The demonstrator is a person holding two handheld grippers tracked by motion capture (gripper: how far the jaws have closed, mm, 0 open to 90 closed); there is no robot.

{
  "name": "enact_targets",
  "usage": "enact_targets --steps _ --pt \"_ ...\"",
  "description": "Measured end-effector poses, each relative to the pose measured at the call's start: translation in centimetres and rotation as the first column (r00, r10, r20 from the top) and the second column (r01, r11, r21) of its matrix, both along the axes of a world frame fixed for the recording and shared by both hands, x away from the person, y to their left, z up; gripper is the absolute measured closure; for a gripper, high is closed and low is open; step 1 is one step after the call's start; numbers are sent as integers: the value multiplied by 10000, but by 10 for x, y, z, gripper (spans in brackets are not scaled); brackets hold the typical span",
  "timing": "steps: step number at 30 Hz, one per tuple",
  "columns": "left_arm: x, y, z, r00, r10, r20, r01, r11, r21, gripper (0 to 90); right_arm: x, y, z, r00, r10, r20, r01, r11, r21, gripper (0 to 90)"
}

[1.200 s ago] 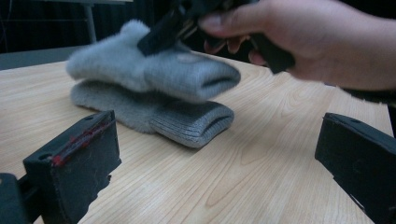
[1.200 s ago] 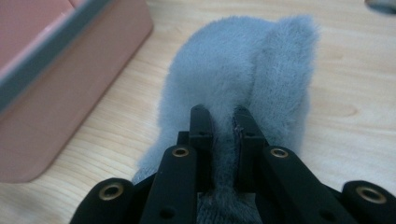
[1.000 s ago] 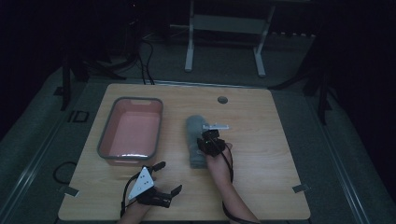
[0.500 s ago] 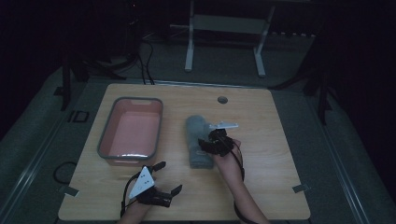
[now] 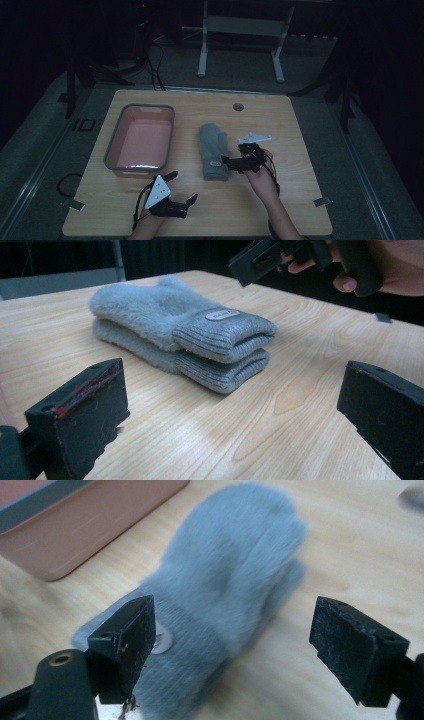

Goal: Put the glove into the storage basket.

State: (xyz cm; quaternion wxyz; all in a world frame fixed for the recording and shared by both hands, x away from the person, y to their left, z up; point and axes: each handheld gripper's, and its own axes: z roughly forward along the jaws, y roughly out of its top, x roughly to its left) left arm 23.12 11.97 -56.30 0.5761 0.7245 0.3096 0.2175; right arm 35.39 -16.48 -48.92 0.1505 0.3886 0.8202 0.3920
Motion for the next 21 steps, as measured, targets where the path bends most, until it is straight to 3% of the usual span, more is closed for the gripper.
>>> enact_targets --steps 1,2,3,4,5,6,7,9,11,12,13,14,15,16,17,18,20,21 --pt "2 -2 6 9998 -15 -182 17 10000 78 3 1 -6 2 9997 44 220 -43 10000 -35 187" --pt "3 -2 9 9996 41 -273 -38 9999 110 3 1 -8 4 9999 16 153 -17 10000 65 194" --pt "10 -4 19 9966 -52 -827 45 10000 -89 3 2 -11 5 10000 -31 32 31 9997 222 200" --pt "13 -5 24 9955 -145 -938 121 9996 -255 3 2 -13 7 10000 -63 -24 64 9992 400 200" --pt "13 -5 24 9955 -145 -938 121 9996 -255 3 2 -13 7 10000 -63 -24 64 9992 400 200" --pt "18 -11 36 9960 -345 -819 325 9991 -258 3 4 -16 9 9990 -347 -279 360 9982 479 177" --pt "21 -15 43 9966 -319 -765 329 9994 119 3 5 -16 10 9987 -381 -342 398 9980 493 150" --pt "24 -18 49 9970 -349 -688 372 9988 325 3 6 -14 10 9982 -490 -334 503 9979 405 113" --pt "33 -24 58 9970 -452 -628 478 9980 420 3 5 -5 11 9987 -3 -517 24 9991 417 119" --pt "46 -31 64 9940 -318 -1043 373 9980 504 3 5 -1 12 9994 -102 -333 112 9995 296 182" --pt "46 -31 64 9940 -318 -1043 373 9980 504 4 5 -1 12 9994 -102 -333 112 9995 296 182" --pt "61 -36 67 9865 -136 -1633 227 9983 544 4 10 2 12 9993 -370 -30 371 9989 296 273" --pt "67 -38 68 9845 100 -1751 17 9978 667 27 12 3 12 9988 -483 -72 485 9983 330 334" --pt "67 -38 68 9845 100 -1751 17 9978 667 120 12 3 12 9988 -483 -72 485 9983 330 334" --pt "75 -41 68 9830 363 -1800 -241 9973 694 120 17 3 11 9983 -568 -89 571 9976 384 363" --pt "87 -45 67 9785 722 -1933 -550 9942 929 165 26 5 9 9975 -689 -153 692 9973 257 454" --pt "93 -47 66 9777 831 -1928 -620 9917 1127 211 33 6 5 9968 -724 -328 733 9970 266 522" --pt "101 -49 63 9716 1157 -2066 -924 9886 1189 228 38 7 2 9958 -733 -544 750 9967 305 533"
